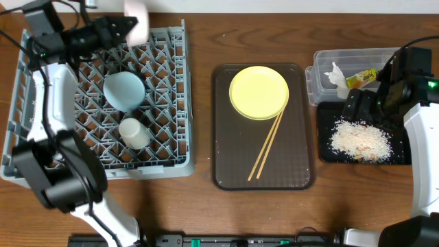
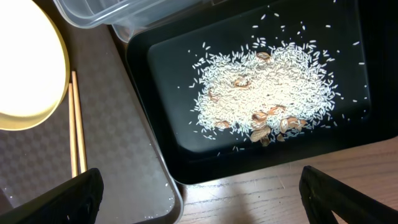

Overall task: Sort waste into correct bins and load items into the dishwasher rack
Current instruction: 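Carry the pink bowl with the left gripper and place it in the rack's back row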

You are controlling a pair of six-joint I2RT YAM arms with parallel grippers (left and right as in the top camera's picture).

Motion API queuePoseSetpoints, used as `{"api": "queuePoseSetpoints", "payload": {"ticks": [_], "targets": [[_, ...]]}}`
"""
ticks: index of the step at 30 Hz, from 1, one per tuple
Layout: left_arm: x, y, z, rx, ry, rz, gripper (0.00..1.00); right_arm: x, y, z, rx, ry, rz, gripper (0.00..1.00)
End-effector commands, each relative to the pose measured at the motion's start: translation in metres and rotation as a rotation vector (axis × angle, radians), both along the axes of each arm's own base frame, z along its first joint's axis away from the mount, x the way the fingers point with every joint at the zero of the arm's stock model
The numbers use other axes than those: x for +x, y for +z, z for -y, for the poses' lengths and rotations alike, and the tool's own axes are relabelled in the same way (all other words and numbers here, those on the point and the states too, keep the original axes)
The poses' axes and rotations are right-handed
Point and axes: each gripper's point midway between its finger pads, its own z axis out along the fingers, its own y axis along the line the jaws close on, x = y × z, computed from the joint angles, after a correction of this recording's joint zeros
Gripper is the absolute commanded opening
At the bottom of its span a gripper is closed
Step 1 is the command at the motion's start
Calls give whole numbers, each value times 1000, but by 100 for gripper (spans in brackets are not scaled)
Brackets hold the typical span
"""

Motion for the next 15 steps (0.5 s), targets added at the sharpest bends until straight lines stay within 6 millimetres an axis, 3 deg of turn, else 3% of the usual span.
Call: {"api": "queuePoseSetpoints", "payload": {"ticks": [1, 4, 9, 15], "targets": [[5, -17, -17, -203, -11, -207, 6, 0, 1, 4, -11, -8, 1, 98], [15, -33, -25, -246, 8, -254, 6, 0, 1, 4, -11, -8, 3, 98], [21, -60, -23, -271, 3, -312, 6, 2, 1, 4, -12, -8, 9, 98], [24, -72, -19, -278, 4, -341, 6, 2, 1, 4, -12, -8, 10, 98]]}}
